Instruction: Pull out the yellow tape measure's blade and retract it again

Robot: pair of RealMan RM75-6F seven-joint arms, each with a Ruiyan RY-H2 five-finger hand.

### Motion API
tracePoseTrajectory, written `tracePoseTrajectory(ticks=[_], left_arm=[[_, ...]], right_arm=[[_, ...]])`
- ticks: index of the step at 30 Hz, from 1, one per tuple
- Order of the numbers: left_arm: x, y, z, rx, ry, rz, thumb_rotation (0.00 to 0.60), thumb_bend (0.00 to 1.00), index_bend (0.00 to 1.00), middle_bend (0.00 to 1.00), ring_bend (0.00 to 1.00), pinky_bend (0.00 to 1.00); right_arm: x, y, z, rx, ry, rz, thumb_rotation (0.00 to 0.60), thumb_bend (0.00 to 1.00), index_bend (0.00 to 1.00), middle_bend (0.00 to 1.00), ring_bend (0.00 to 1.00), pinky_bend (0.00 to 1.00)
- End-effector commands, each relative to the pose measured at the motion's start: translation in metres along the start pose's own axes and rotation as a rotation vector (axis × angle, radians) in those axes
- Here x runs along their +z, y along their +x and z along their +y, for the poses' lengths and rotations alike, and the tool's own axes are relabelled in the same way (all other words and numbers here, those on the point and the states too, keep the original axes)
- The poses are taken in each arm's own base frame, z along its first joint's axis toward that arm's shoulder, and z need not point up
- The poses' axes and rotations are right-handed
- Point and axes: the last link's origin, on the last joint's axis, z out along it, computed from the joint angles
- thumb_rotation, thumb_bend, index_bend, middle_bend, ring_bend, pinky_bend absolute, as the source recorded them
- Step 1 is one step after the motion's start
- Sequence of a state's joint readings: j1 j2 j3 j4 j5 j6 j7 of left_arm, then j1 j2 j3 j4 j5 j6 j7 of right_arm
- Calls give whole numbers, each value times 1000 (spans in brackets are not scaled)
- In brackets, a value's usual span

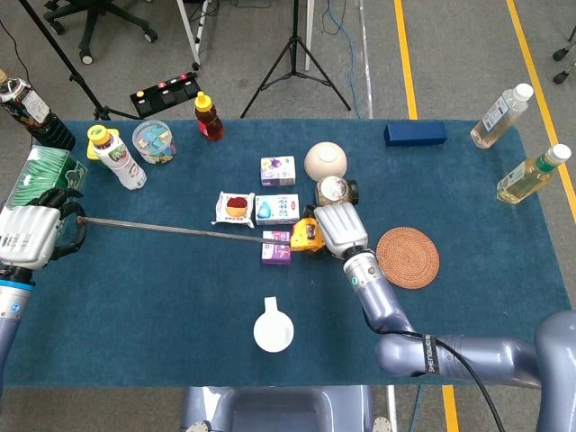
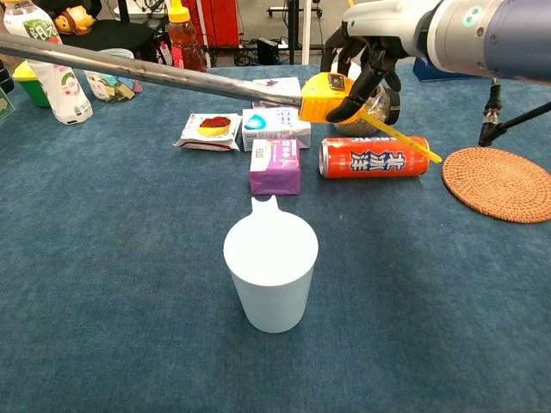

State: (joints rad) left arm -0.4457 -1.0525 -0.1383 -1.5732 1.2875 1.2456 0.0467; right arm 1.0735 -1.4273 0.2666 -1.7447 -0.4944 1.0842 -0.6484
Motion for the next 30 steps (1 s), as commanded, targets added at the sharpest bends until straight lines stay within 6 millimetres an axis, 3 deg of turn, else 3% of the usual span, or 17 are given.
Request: tracePoseTrajectory(ticks=[1, 9, 19, 30], left_arm=[[-1, 3, -9, 8, 24, 1, 564, 483, 548, 279, 215, 410], [-4, 3, -19, 2, 56, 0, 560, 482, 549, 279, 215, 409], [-3, 2, -3, -10, 10, 0, 567, 482, 549, 279, 215, 409], [10, -10, 49, -39, -97, -16, 563, 481, 548, 279, 215, 409]], right_arm=[[0, 0, 1, 1, -1, -1, 508, 244, 546, 533, 578, 664], [-1, 0, 1, 3, -2, -1, 511, 245, 547, 536, 578, 664], [-1, -1, -2, 7, 5, -2, 510, 245, 547, 536, 577, 664], [-2, -2, -9, 18, 22, -4, 510, 245, 547, 536, 577, 664]])
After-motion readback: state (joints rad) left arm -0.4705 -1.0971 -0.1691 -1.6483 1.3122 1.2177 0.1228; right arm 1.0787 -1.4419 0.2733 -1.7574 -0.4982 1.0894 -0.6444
